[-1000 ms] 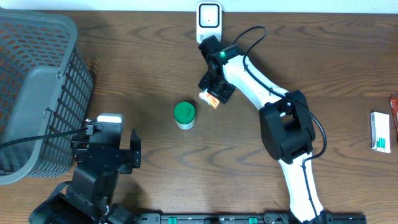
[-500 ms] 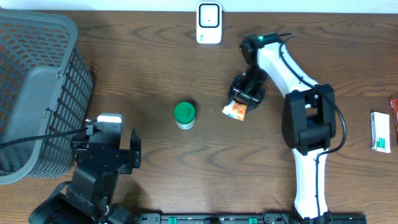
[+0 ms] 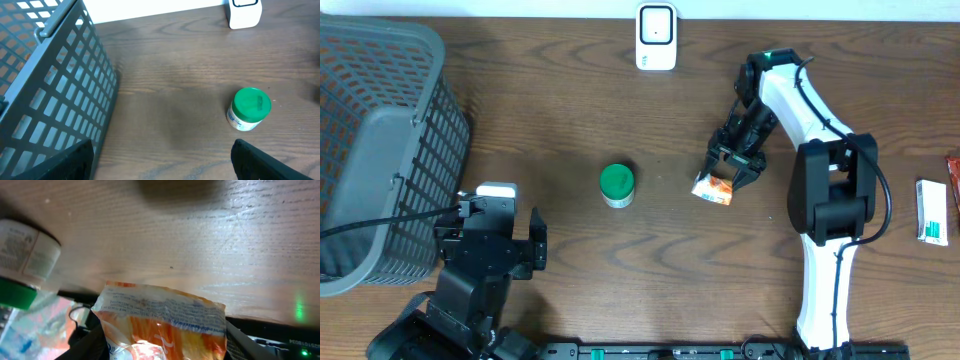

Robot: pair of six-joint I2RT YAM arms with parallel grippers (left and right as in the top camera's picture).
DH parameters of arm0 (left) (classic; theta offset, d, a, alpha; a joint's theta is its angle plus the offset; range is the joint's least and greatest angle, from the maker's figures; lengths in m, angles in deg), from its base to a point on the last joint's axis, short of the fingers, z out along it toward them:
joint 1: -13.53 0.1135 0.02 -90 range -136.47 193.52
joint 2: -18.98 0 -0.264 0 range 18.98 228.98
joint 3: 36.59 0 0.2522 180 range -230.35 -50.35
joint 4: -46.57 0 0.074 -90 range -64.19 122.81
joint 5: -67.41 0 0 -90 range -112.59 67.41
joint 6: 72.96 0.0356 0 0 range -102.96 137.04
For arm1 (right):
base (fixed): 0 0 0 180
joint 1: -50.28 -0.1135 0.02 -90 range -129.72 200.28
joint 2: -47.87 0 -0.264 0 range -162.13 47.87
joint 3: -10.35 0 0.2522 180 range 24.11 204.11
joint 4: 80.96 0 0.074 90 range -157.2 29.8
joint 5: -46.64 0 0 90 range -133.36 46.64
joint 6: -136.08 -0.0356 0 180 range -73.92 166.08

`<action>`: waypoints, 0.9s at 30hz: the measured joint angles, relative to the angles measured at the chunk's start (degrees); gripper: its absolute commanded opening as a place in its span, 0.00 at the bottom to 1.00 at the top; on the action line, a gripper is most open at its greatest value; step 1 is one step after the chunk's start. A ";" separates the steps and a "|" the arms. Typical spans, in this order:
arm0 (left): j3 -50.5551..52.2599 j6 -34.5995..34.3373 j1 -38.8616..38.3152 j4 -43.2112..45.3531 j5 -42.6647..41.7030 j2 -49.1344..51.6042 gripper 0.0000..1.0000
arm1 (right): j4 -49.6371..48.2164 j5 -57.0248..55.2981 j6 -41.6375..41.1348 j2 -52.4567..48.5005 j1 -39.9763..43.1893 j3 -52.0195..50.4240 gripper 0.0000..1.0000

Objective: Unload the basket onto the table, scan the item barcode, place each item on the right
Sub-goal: 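Lift the tissue pack and rotate it with the right gripper, then carry the tissue pack up to the white scanner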

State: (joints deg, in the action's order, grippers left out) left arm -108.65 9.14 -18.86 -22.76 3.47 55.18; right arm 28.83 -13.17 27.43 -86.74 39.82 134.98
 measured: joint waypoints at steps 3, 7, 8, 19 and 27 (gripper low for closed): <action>0.00 0.00 0.00 0.00 -0.02 0.00 0.88 | 0.37 0.37 1.40 0.00 -0.02 0.00 0.56; 0.00 0.00 0.00 0.00 0.00 0.00 0.88 | 0.37 1.16 2.38 0.00 -0.02 0.00 0.57; 0.00 0.00 0.00 0.00 0.00 0.00 0.88 | 0.39 1.33 2.51 0.00 -0.02 0.00 0.57; 0.00 0.00 0.00 0.00 0.00 0.00 0.88 | 0.37 2.21 3.04 0.00 -0.02 0.00 0.56; 0.00 0.00 0.00 0.00 -0.02 0.00 0.88 | 0.37 2.62 4.24 0.00 -0.02 0.00 0.52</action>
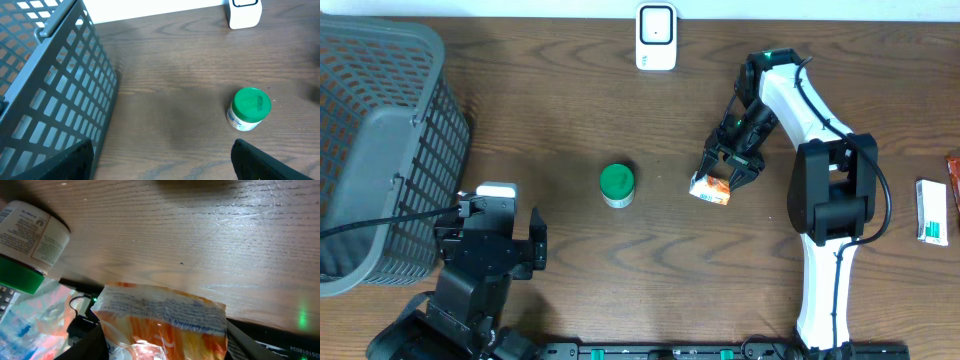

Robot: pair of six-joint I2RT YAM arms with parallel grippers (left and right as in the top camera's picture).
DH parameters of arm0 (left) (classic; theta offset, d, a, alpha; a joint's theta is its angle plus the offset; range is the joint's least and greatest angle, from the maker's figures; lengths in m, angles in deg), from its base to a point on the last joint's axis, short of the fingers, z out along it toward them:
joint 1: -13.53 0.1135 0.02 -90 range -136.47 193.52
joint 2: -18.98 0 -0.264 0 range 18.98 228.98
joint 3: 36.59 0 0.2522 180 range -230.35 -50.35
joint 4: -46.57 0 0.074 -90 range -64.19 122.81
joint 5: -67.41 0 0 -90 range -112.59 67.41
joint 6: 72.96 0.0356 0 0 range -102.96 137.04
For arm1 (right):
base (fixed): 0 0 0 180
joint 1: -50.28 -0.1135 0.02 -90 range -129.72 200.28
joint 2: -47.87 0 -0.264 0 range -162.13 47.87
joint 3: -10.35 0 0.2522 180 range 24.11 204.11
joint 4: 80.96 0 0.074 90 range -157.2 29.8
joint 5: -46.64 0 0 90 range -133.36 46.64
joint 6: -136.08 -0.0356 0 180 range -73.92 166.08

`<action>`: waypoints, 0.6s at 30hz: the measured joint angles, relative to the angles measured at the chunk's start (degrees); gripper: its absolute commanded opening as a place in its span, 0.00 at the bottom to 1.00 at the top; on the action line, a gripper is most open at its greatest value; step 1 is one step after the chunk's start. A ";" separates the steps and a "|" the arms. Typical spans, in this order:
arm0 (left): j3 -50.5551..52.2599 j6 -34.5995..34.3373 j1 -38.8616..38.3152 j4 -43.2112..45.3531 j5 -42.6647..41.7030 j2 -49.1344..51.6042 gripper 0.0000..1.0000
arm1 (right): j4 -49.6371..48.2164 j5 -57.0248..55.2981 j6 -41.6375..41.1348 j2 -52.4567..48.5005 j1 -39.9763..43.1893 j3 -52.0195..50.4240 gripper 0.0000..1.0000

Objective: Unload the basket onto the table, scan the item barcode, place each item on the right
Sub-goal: 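Carry the tissue pack up to the white scanner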

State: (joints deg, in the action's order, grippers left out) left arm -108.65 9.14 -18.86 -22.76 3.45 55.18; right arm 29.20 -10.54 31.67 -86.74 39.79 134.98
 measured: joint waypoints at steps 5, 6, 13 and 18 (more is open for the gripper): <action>0.00 0.00 0.00 0.00 0.02 0.00 0.88 | -0.24 0.07 0.72 0.00 0.00 0.00 0.44; 0.00 0.00 0.00 0.00 0.00 0.00 0.88 | -1.09 0.15 0.85 0.00 0.00 0.00 0.44; 0.00 0.00 0.00 0.00 0.02 0.00 0.88 | -12.00 0.22 0.07 0.00 0.00 0.04 0.46; 0.00 0.00 0.00 0.00 0.02 0.00 0.88 | -21.24 0.24 -3.02 0.00 -0.11 0.15 0.46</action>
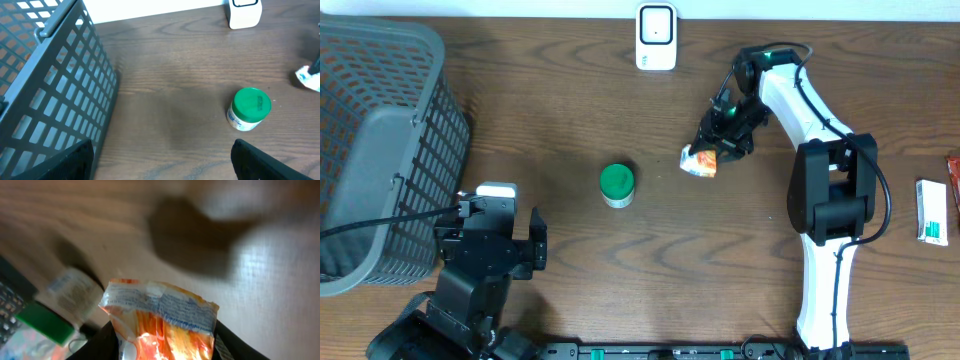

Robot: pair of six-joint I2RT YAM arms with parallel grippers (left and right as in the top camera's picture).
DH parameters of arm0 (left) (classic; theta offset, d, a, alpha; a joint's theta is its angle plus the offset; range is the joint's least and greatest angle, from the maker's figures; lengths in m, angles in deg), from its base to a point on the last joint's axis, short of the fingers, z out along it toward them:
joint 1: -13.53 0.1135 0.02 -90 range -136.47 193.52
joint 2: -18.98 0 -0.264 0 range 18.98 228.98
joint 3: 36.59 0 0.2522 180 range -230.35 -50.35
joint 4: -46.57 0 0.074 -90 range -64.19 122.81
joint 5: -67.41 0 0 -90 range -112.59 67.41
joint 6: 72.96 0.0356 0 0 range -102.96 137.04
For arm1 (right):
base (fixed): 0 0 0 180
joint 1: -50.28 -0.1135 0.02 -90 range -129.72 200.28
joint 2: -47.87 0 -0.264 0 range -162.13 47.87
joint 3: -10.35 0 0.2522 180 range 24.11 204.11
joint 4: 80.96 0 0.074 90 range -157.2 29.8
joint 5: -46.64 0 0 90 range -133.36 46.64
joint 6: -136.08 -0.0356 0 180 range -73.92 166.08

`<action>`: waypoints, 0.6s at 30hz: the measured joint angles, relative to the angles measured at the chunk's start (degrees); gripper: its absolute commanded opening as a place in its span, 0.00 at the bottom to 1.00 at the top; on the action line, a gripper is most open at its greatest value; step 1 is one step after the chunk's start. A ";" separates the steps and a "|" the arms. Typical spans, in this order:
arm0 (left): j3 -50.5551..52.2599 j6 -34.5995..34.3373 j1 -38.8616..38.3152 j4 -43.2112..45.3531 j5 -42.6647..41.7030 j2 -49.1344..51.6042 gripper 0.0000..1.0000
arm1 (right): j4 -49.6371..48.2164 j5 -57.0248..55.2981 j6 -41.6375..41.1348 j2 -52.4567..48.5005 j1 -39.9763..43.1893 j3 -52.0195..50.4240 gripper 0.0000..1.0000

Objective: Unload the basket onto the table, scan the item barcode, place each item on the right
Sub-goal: 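Carry the tissue pack up to the white scanner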

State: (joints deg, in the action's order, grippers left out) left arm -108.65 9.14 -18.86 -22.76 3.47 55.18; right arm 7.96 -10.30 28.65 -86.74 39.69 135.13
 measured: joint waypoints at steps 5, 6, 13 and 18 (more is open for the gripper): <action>0.00 0.00 0.00 0.00 -0.02 0.00 0.88 | -6.67 -0.31 -1.57 -0.02 -0.72 3.61 0.50; 0.00 0.00 0.00 0.02 -0.02 0.00 0.88 | -8.79 -0.79 -2.01 -0.02 -0.90 4.79 0.51; 0.00 0.00 0.00 0.00 -0.02 0.00 0.88 | -25.75 -12.94 -6.38 -0.02 -4.26 12.15 0.59; 0.00 0.00 0.00 0.02 -0.02 0.00 0.88 | -39.39 -25.18 -7.43 -0.02 -8.37 12.81 0.59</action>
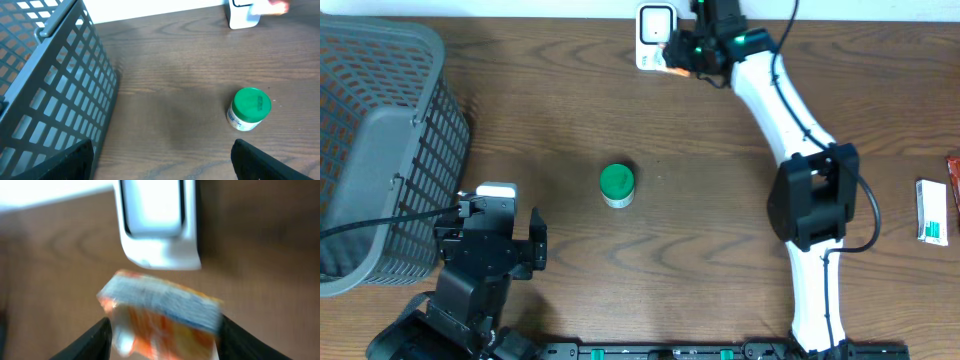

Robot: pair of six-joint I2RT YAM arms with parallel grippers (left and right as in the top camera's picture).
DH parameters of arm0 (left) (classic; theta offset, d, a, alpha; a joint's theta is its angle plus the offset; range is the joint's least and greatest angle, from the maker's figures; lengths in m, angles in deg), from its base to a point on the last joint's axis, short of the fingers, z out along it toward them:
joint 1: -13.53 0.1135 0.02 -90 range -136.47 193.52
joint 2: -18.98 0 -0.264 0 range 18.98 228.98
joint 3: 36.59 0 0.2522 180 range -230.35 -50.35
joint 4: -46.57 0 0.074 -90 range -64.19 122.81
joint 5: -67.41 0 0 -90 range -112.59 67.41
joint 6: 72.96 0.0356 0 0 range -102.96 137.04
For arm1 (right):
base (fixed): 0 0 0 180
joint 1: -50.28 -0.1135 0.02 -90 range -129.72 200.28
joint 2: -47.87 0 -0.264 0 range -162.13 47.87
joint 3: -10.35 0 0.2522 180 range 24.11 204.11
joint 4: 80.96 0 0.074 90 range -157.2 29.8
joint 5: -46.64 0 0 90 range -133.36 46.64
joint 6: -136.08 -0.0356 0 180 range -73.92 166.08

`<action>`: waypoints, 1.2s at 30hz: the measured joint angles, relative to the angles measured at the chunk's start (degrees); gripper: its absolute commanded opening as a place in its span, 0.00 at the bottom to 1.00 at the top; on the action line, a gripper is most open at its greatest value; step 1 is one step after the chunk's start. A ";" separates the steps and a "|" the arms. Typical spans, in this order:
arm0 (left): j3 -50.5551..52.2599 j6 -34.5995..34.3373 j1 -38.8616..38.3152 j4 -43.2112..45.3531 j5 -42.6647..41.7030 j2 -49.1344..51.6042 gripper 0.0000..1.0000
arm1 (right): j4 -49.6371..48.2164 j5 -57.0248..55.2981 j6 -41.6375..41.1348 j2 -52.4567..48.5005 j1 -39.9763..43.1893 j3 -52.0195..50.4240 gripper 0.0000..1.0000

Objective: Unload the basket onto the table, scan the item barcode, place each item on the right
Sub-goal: 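Carry the tissue pack up to the white scanner, then hold the tissue pack in front of the scanner, adjusting its angle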

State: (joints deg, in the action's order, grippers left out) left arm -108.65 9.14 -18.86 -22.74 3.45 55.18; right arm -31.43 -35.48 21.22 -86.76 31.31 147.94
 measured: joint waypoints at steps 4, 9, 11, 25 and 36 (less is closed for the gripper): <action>0.00 0.00 0.00 -0.02 0.00 0.00 0.88 | -9.40 -11.87 -0.24 0.00 -3.61 -0.02 0.56; 0.00 0.00 0.00 -0.02 0.00 0.00 0.88 | -17.07 -20.39 0.46 0.00 -5.70 -0.02 0.64; 0.00 0.00 0.00 -0.02 0.00 0.00 0.88 | -16.26 -21.59 0.87 0.00 -5.64 -0.02 0.71; 0.00 0.00 0.00 -0.02 0.02 0.00 0.88 | 0.48 -23.15 0.20 0.00 -9.84 -0.70 0.94; 0.00 -0.02 0.00 -0.02 0.02 0.00 0.88 | -2.86 -27.96 -4.59 -9.55 -15.47 -1.16 0.99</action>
State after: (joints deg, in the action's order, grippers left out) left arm -108.65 9.11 -18.86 -22.76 3.47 55.18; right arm -34.29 -63.44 16.63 -96.31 15.84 146.78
